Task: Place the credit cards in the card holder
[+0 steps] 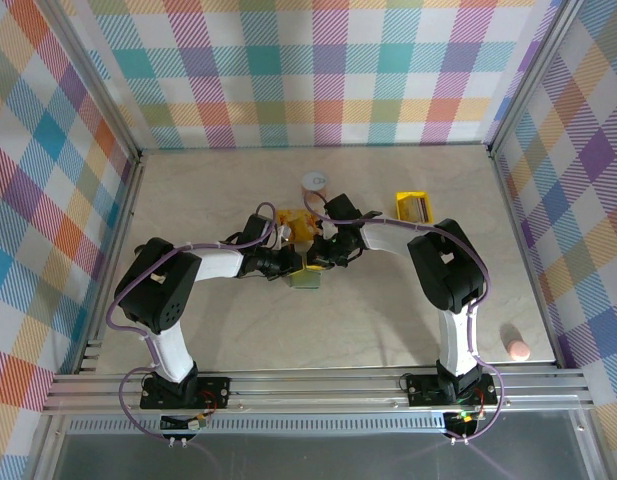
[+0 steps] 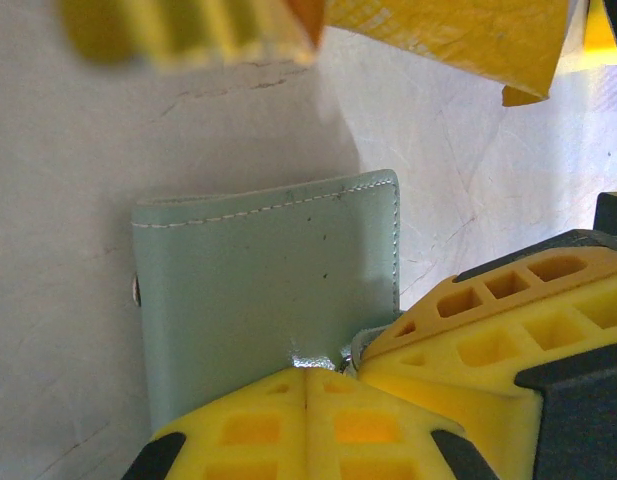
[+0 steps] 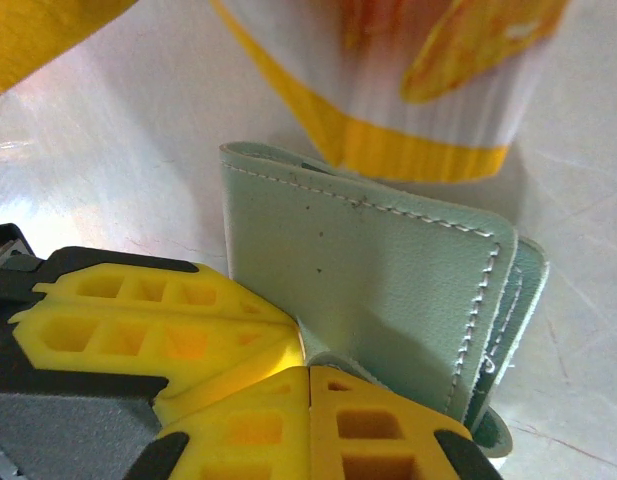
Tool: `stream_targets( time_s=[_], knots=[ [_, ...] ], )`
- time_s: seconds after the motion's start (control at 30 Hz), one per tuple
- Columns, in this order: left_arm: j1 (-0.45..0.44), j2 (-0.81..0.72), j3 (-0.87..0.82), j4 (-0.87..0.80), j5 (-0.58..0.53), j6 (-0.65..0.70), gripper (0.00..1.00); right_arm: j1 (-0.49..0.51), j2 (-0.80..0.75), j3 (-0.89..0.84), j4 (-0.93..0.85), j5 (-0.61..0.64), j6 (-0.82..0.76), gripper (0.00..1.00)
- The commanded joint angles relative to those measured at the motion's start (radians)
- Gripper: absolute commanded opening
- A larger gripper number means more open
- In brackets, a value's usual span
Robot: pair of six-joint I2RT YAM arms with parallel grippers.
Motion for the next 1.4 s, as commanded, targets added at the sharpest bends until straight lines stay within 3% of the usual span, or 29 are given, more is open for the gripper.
stream_targets(
  time_s=[0.0,0.43,0.87,1.37],
  knots=[
    [-0.008,0.031,-0.012,-0.014,-0.01,0.012,0.02,0.006,0.018,-0.008,0.004,0.003,0.008,0.0],
    [-0.008,0.033,-0.008,-0.013,-0.015,0.012,0.02,0.009,-0.008,-0.061,0.042,-0.019,0.027,0.0],
    [-0.008,0.034,-0.01,-0.015,-0.018,0.012,0.02,0.008,-0.061,-0.073,0.008,0.059,0.016,0.0],
    [-0.008,0.034,-0.011,-0.016,-0.018,0.012,0.02,0.008,-0.026,-0.064,0.042,0.013,0.02,0.0]
  ],
)
